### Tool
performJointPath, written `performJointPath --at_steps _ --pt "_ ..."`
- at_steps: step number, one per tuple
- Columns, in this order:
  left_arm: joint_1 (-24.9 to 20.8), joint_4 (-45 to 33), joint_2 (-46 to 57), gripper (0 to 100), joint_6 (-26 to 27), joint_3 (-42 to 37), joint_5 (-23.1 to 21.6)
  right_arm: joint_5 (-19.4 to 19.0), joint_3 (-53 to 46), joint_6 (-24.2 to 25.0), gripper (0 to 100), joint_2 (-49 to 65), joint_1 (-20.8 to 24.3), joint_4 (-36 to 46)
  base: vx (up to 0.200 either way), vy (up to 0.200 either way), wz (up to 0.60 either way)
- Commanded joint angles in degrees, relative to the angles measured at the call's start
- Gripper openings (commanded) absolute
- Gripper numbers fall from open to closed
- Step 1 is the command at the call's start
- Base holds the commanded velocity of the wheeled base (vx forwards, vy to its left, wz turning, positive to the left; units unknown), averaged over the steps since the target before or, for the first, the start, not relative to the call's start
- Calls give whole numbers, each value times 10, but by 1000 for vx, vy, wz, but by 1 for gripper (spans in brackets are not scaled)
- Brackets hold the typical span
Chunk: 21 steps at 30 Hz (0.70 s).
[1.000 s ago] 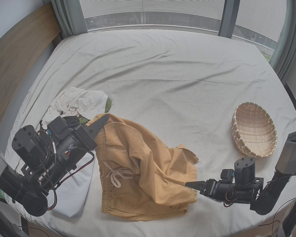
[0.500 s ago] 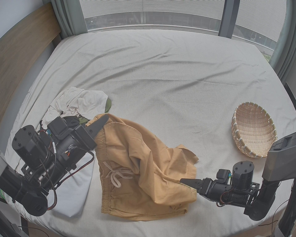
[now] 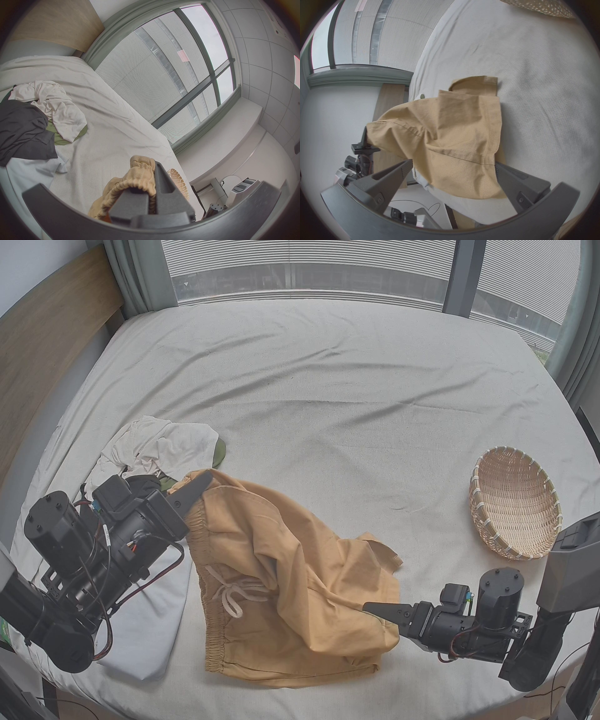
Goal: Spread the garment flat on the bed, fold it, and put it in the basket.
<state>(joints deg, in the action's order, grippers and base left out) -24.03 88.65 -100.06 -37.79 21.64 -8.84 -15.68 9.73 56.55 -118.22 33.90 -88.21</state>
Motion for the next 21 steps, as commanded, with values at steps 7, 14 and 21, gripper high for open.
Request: performJointPath --at_steps 7,14,21 --pt "6 0 -1 0 -1 0 0 -5 -6 3 100 19 -4 0 0 0 0" --pt "6 0 -2 0 -1 -1 0 -5 -6 3 0 15 -9 -1 0 0 0" --pt "7 0 -7 0 -2 -2 0 -4 -6 2 0 43 -30 -1 0 0 0"
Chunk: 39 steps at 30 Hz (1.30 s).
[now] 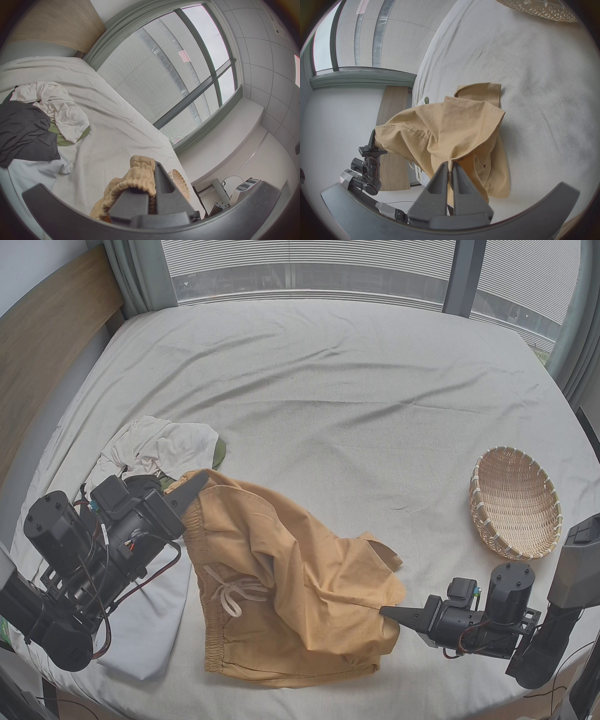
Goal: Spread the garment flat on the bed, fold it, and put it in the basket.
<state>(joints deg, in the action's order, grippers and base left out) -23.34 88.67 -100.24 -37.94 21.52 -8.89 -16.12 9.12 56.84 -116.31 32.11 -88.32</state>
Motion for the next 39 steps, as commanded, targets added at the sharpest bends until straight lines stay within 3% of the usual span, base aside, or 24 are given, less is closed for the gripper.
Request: performJointPath --at_steps 1,16,17,28,39 --pt "1 0 -7 0 0 -2 0 0 0 0 0 34 -17 0 0 0 0" --pt "27 0 -24 0 0 -7 0 -5 10 -5 0 91 -72 0 0 0 0" --pt "26 0 -26 0 0 -7 1 -6 13 -5 100 89 -71 1 0 0 0" --pt "26 0 -32 0 0 -7 1 -33 37 1 100 32 -61 0 0 0 0" --pt "26 1 -32 0 0 -8 1 -15 34 -5 100 -29 -72 0 0 0 0"
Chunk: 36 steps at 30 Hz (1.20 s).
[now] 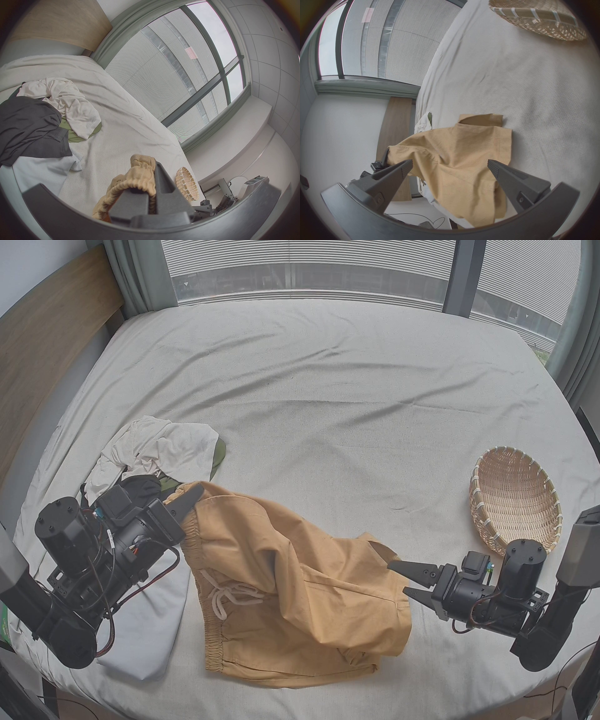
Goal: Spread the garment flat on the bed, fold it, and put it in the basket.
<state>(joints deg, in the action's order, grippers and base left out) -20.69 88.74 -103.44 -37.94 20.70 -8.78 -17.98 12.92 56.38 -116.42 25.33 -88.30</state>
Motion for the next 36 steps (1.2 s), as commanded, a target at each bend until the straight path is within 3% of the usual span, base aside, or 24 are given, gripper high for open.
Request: performJointPath --at_steps 1,7,20,36 --pt "-1 -1 -1 0 0 0 0 12 -9 -1 100 -28 -4 1 0 0 0" --pt "-1 0 1 0 0 0 0 31 -45 -8 100 -22 4 1 0 0 0" --pt "-1 0 1 0 0 -4 0 28 -18 -11 100 -36 33 1 0 0 0" --pt "-1 0 4 0 1 -3 0 -10 46 94 100 -47 49 0 0 0 0"
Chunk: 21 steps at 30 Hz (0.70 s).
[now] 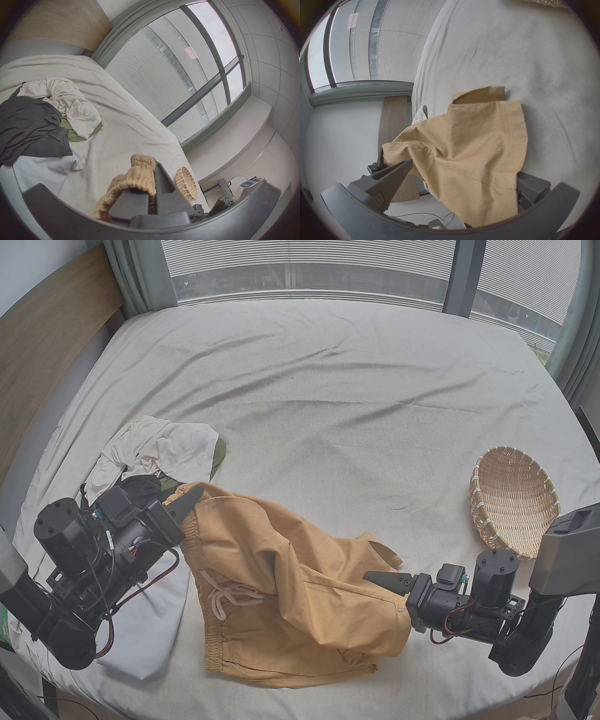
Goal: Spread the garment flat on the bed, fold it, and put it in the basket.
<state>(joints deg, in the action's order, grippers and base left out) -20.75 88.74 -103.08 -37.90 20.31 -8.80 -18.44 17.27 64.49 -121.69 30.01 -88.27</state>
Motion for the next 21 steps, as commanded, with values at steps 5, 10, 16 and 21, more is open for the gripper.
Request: performJointPath --at_steps 5,10,16,21 --pt "1 0 -1 0 -1 0 0 -12 -8 27 100 51 7 -1 0 0 0" --pt "2 0 -2 0 -1 0 0 -42 -21 49 100 84 7 0 0 0 0" --pt "1 0 0 0 -1 0 0 -47 -20 48 0 68 6 -1 0 0 0" --pt "1 0 0 0 -1 -1 0 -48 -19 47 0 67 5 -1 0 0 0"
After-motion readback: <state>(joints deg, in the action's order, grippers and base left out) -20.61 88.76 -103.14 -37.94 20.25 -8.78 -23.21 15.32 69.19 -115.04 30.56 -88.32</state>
